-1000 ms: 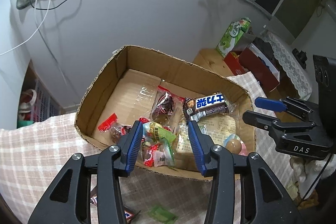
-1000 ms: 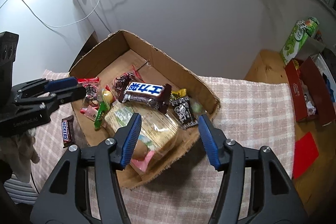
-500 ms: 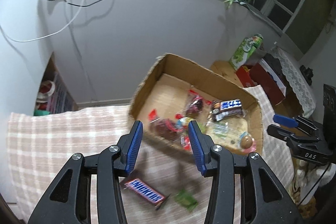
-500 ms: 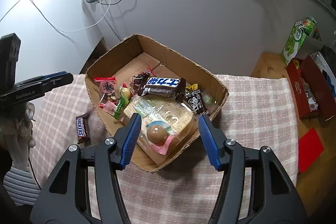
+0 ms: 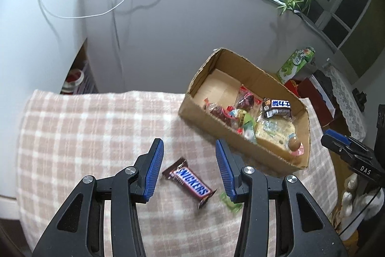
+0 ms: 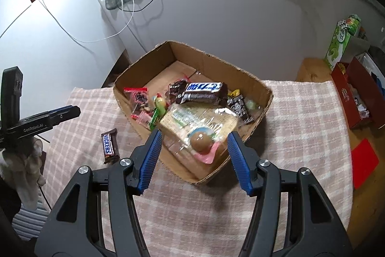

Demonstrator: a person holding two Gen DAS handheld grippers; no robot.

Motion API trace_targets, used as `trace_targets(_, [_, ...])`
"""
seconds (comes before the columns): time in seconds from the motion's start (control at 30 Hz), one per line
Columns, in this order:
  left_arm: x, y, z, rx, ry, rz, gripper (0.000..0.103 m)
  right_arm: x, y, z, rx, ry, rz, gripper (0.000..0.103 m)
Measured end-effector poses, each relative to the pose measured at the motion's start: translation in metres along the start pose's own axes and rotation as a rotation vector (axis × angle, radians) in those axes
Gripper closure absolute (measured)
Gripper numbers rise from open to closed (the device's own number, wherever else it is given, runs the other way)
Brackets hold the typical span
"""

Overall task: Organize snacks
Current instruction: 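Move the left gripper to the Snickers bar while the right gripper approaches the green candy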

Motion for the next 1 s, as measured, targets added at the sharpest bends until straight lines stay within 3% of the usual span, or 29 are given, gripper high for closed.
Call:
trace_targets(0.03, [-0.001, -0.002, -0.003, 0.001, -0.004, 0.005, 0.059, -0.002, 0.001, -0.003, -0.011, -0.001, -0.008, 0.043])
trace_targets(0.1, [-0.001, -0.006, -0.008, 0.007, -0.018, 0.004, 0.059, -0.006, 0.002, -0.008, -0.024, 0.000, -0.010, 0.027])
trace_targets(0.17, [-0.002, -0.009, -0.013, 0.013, -0.028, 0.003, 0.059, -0.011, 0.000, -0.014, -0.024, 0.002, -0.010, 0.022])
trace_targets(0.37, [-0.004, -0.006, -0.027, -0.004, -0.047, 0.002, 0.059, -0.038, 0.003, -0.035, -0.053, -0.063, -0.009, 0.022])
trace_targets(0.67, [-0.021, 0.009, -0.055, -0.063, -0.190, -0.025, 0.060, -0.082, 0.027, -0.068, -0.127, -0.131, 0.052, 0.022])
trace_targets(0.77, [-0.023, 0.017, -0.062, -0.087, -0.221, -0.041, 0.060, -0.097, 0.035, -0.075, -0.140, -0.176, 0.053, 0.024])
trace_targets(0.9, [-0.022, 0.025, -0.065, -0.108, -0.259, -0.067, 0.060, -0.112, 0.049, -0.083, -0.175, -0.226, 0.059, 0.041])
trace_targets(1.0, [-0.019, 0.032, -0.063, -0.120, -0.267, -0.075, 0.060, -0.120, 0.058, -0.087, -0.194, -0.245, 0.056, 0.045])
Point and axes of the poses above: each gripper's, at about its wrist camera, not at the fingertips, and y roughly the way its jaws point, x to its right, z to its top, the point moved 7 cm from there along y, roughly the way its jaws point, and after that the axes turned 9 degrees about -z, right-handed, at the moved point
